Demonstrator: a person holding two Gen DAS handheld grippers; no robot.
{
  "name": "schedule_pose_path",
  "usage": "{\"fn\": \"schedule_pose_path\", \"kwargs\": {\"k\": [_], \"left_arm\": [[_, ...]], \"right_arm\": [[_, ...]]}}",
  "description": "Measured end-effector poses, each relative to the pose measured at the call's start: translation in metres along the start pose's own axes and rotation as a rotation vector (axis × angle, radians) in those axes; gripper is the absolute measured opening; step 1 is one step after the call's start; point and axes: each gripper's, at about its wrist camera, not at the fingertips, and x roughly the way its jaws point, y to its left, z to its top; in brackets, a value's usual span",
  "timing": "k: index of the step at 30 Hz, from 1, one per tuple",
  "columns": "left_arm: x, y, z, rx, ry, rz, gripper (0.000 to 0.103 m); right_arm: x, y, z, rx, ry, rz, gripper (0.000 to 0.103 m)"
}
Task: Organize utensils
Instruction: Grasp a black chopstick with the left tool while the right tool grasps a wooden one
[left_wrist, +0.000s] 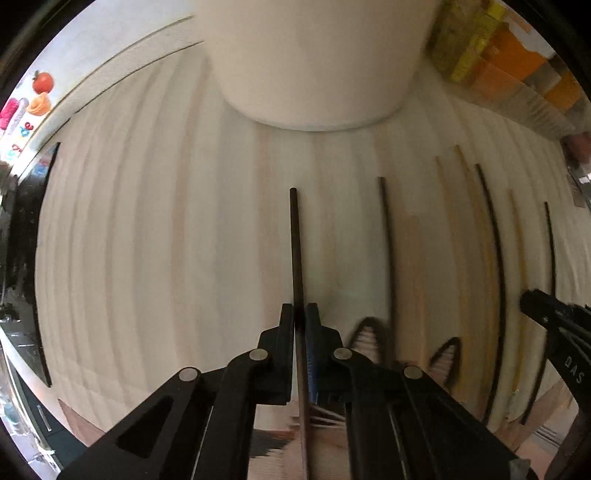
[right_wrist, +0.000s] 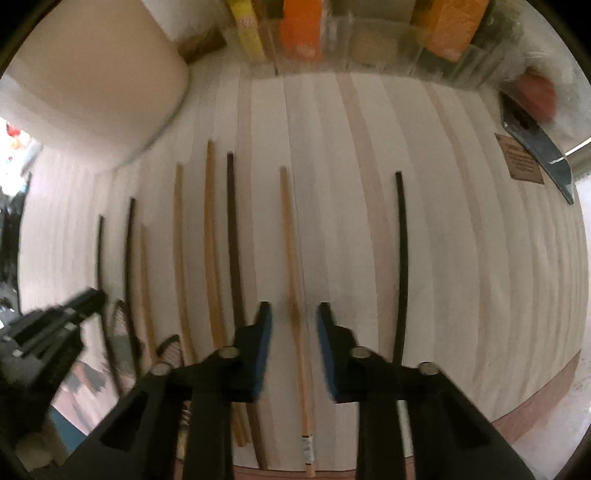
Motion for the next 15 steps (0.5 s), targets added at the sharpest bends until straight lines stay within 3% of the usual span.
{"fn": "schedule_pose_path", "kwargs": {"k": [1,10,15], "left_arm": [[-0.001,0.007,-0.003,-0.011,0.003,0.003,0.004],[-0.006,0.052,-0.033,-0.092,0.053,0.016,0.004],[-0.006,0.069,-0.031,-0.072,0.069,0.007,0.004]], "right_arm": [[0.001,0.003,-0.004,-0.017,-0.005,-0.023,0.007],[0.006,-0.012,-0.032,-0.043,0.078,-0.058,0.007],[0.002,-0.013,-0.037,-0.084,0.092,-0.101,0.008]]}}
